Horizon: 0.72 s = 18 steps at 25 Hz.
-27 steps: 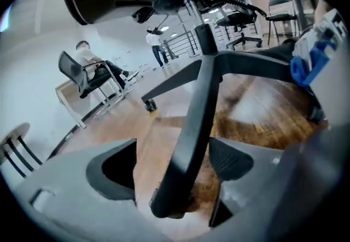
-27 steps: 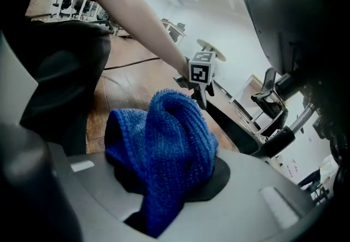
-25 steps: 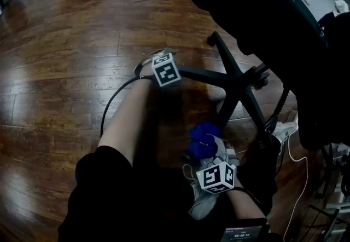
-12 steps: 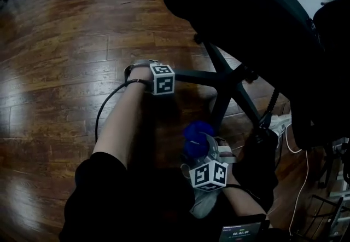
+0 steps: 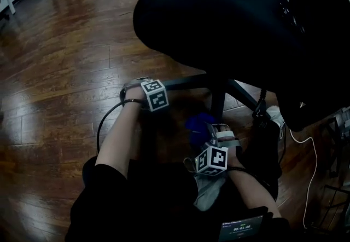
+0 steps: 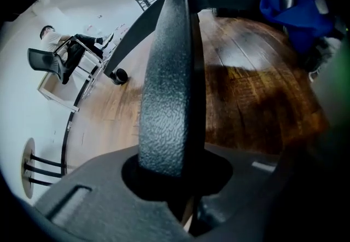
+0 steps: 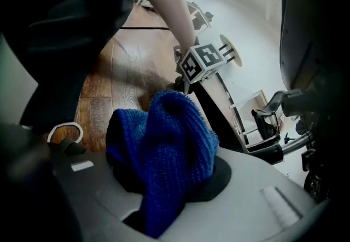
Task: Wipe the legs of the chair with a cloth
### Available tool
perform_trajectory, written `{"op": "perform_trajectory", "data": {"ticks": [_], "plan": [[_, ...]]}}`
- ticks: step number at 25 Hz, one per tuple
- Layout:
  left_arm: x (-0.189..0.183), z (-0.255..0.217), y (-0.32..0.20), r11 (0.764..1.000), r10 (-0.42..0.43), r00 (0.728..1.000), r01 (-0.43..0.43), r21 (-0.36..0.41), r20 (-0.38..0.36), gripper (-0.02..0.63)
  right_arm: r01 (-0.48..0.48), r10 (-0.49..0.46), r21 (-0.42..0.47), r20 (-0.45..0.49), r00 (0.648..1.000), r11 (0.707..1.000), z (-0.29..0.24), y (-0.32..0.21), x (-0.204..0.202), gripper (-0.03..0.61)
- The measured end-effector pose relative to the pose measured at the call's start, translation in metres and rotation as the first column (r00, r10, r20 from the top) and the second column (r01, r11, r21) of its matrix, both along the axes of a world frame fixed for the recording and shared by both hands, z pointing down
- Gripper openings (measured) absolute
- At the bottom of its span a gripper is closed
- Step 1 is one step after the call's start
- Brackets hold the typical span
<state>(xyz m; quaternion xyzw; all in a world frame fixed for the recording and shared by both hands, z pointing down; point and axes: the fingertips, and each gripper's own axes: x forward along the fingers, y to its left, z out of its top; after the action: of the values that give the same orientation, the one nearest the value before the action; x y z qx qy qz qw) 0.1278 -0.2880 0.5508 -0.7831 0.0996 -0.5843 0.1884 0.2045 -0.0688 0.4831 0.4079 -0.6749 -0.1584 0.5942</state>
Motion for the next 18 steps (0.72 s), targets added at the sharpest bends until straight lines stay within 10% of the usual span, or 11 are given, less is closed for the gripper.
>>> {"op": "perform_trajectory", "data": {"ticks": [18], "plan": [[-0.021, -0.002, 0.055, 0.999, -0.015, 0.997, 0.011, -0.049, -0.075, 0.054, 0.042, -0.047, 0.058, 0.084, 0.995, 0.997, -0.007, 0.03, 0.003, 0.114]]}}
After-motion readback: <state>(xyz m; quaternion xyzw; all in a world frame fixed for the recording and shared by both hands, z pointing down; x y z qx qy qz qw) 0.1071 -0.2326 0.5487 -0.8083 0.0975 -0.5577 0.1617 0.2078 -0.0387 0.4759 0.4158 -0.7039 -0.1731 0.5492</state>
